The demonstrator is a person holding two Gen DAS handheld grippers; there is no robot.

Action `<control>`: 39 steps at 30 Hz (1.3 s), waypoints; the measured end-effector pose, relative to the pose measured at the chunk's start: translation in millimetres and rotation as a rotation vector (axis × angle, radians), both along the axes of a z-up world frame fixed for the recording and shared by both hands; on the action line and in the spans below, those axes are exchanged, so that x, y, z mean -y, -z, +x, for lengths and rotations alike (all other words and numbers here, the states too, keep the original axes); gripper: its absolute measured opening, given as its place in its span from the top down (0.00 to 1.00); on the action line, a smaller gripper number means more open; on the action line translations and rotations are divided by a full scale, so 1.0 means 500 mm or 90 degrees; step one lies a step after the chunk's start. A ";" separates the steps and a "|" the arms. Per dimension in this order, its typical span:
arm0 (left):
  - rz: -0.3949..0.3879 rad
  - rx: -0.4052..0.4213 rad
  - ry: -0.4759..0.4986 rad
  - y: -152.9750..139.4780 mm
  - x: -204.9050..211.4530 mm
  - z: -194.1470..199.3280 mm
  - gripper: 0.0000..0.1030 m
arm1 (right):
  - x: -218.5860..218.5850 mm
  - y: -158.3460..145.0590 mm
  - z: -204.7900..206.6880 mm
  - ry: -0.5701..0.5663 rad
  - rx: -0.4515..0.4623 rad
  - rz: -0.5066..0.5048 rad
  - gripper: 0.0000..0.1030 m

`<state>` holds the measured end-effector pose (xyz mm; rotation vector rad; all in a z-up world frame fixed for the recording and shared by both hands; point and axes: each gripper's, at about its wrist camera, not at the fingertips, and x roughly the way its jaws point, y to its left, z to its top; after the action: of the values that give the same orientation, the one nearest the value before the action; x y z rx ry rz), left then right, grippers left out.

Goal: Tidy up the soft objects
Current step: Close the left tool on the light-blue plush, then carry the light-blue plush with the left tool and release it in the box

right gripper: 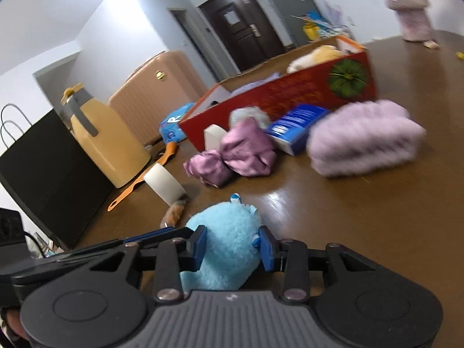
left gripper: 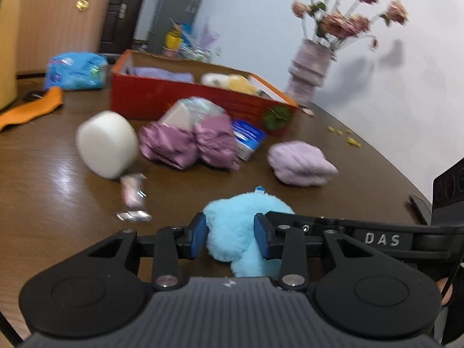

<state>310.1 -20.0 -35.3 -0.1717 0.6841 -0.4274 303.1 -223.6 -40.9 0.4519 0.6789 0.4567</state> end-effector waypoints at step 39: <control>-0.098 0.042 0.030 -0.274 -0.013 0.357 0.73 | 0.046 -0.288 0.327 -0.013 0.112 0.039 0.68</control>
<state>488.7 -13.4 101.7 -0.2868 0.5911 -0.5295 466.9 -246.5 103.3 0.4570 0.5018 0.5305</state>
